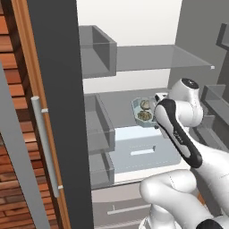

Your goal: Place two dumplings into each of the tupperware containers and then place the containers in the fridge.

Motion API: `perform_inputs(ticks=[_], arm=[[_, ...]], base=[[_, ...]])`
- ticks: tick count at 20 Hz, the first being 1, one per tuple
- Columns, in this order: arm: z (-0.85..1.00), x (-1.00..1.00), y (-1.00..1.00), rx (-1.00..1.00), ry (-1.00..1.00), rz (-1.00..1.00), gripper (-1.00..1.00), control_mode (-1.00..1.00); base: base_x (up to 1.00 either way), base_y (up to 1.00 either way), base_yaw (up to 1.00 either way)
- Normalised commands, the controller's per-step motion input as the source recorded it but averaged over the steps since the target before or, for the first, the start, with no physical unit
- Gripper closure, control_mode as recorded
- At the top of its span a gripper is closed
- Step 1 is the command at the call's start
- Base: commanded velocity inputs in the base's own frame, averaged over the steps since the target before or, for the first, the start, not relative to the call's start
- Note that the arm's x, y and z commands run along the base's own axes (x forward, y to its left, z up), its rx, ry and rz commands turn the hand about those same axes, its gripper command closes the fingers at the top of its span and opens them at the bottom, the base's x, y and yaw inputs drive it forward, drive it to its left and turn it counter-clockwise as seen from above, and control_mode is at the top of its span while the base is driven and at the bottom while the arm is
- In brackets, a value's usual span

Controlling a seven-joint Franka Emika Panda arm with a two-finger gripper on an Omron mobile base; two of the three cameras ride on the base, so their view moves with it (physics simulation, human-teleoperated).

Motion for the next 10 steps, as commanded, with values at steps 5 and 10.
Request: perform_inputs(ticks=[5, 10], arm=[[-0.19, 0.90, 0.00, 0.00, 0.00, 0.00, 1.00, -1.00], [-0.22, 0.95, 0.00, 0.00, 0.00, 0.00, 1.00, -1.00]], base=[[0.00, 0.00, 0.00], [0.00, 0.00, 0.00]])
